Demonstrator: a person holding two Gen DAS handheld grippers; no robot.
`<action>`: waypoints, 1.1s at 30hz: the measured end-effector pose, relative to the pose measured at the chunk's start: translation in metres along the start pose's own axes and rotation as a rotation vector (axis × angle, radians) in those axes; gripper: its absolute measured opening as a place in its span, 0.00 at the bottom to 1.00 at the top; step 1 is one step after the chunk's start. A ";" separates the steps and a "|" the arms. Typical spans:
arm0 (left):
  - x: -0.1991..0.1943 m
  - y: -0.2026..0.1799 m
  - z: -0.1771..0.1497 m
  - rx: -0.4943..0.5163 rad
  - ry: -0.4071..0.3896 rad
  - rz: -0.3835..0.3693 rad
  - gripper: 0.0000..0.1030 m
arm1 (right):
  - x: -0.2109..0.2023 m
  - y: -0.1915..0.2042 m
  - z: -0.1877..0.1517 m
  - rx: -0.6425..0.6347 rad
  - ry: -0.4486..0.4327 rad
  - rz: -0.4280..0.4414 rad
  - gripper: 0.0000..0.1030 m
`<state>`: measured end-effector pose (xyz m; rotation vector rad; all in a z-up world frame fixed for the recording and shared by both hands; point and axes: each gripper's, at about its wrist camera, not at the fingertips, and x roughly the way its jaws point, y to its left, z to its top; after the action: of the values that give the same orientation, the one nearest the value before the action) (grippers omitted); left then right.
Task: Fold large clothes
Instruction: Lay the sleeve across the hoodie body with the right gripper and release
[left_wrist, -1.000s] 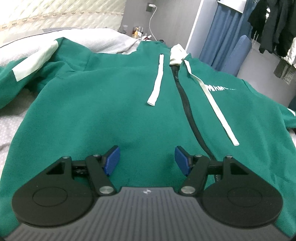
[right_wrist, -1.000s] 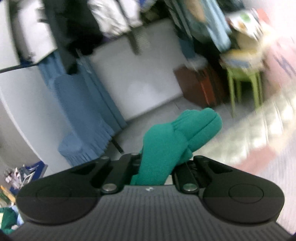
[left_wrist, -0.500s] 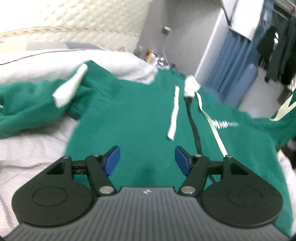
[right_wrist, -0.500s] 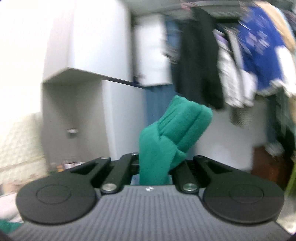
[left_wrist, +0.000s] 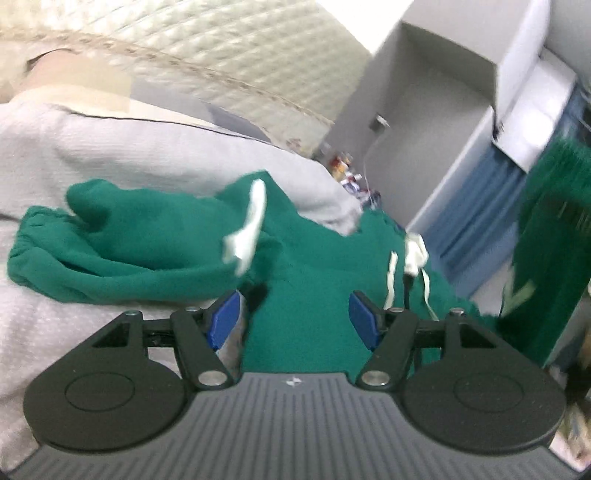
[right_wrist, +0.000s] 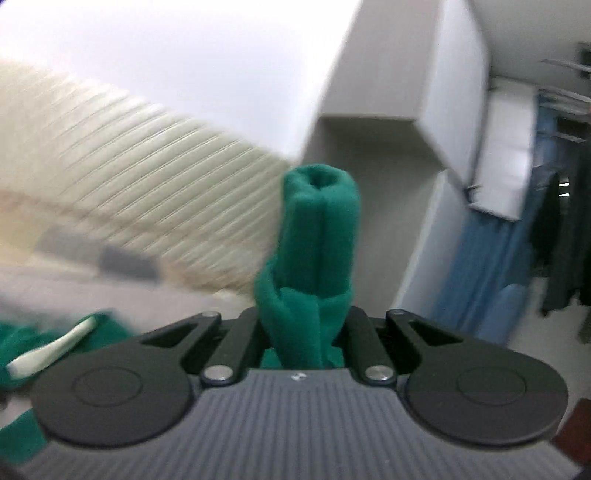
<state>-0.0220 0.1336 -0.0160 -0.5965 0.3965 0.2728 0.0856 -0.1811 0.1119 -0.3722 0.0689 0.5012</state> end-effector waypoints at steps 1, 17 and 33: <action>-0.002 0.005 0.001 -0.016 -0.001 -0.004 0.68 | 0.001 0.020 -0.009 -0.031 0.012 0.021 0.08; 0.014 0.004 -0.008 0.010 0.035 -0.060 0.68 | -0.008 0.118 -0.119 -0.064 0.341 0.322 0.20; 0.010 -0.043 -0.026 0.178 0.073 -0.166 0.67 | -0.064 0.000 -0.111 0.298 0.366 0.382 0.68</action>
<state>-0.0052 0.0854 -0.0194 -0.4618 0.4345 0.0562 0.0322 -0.2514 0.0183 -0.1520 0.5710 0.7835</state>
